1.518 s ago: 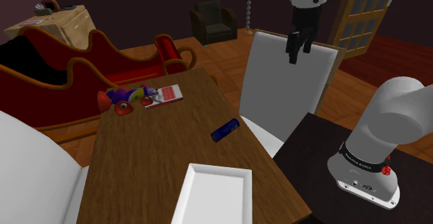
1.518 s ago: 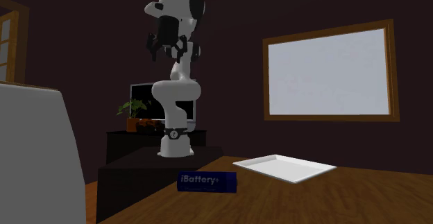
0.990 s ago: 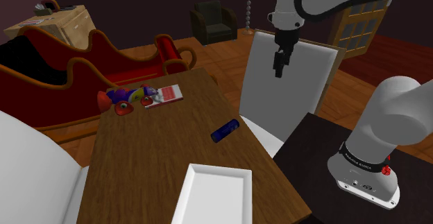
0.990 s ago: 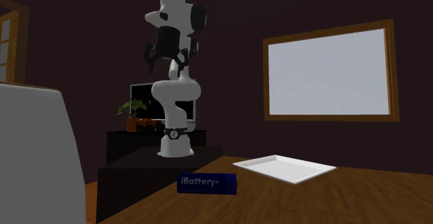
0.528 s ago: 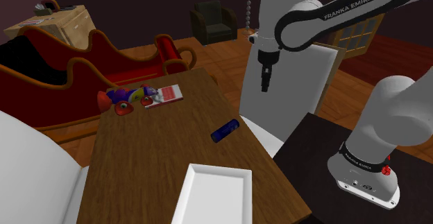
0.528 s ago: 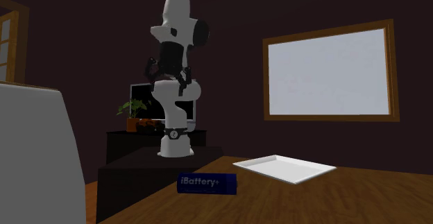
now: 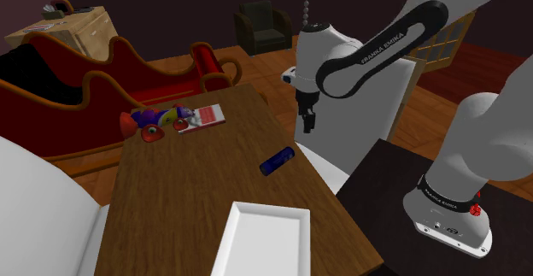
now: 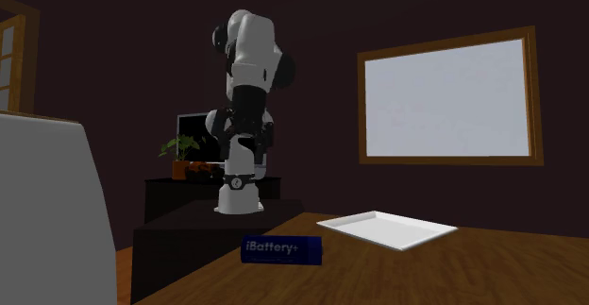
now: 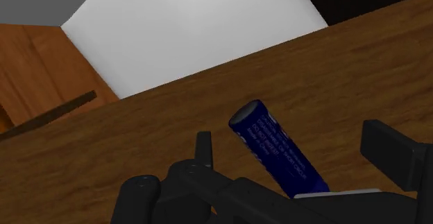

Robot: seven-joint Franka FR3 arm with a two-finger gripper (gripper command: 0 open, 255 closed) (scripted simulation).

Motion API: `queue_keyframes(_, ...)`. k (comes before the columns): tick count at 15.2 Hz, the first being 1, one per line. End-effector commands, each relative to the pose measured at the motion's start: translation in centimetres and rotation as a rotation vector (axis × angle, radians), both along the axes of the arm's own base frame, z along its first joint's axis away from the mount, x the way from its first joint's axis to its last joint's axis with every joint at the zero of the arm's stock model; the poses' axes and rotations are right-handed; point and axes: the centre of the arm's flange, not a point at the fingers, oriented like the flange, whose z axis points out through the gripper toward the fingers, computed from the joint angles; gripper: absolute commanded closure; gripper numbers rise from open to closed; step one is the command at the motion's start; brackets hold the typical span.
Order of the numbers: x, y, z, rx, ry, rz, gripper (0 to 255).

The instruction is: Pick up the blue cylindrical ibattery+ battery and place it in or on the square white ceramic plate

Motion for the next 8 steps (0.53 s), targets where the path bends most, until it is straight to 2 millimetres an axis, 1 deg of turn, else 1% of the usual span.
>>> queue_keyframes(1, 0.8, 1.2, -2.0, -0.001, -0.010, 0.091, 0)
queue_keyframes(8, 2.9, 6.0, -9.0, -0.008, -0.038, 0.398, 0)
